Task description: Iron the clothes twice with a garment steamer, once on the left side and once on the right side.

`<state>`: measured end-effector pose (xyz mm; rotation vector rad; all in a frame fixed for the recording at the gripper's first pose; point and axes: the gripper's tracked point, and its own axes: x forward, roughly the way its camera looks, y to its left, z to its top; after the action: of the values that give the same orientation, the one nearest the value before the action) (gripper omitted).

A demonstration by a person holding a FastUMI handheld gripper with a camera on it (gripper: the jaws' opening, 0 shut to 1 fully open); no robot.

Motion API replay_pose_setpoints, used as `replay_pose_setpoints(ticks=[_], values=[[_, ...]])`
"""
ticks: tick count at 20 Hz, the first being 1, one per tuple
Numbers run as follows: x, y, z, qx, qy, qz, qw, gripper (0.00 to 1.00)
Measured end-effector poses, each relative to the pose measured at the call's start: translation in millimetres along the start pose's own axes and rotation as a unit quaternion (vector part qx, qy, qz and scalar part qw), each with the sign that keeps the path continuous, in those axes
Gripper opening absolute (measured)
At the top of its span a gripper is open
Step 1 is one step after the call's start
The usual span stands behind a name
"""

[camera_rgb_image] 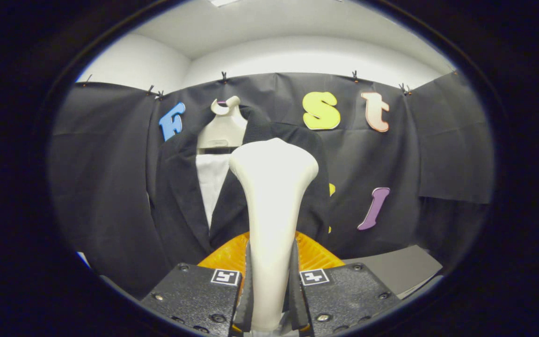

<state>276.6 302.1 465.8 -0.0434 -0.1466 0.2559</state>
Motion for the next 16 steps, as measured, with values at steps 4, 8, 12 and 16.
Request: replay_pose_setpoints(ticks=[4,8,12,16], values=[[8.3,9.2,-17.0,-0.012,0.017,-0.002,1.000,0.34],[10.4,12.7,-42.7,-0.021,0.039,-0.001,0.999,0.34],[7.8,13.4,-67.2,-0.025,0.056,-0.001,0.998,0.34],[4.1,13.4,-98.5,-0.023,0.074,0.000,0.997,0.34]])
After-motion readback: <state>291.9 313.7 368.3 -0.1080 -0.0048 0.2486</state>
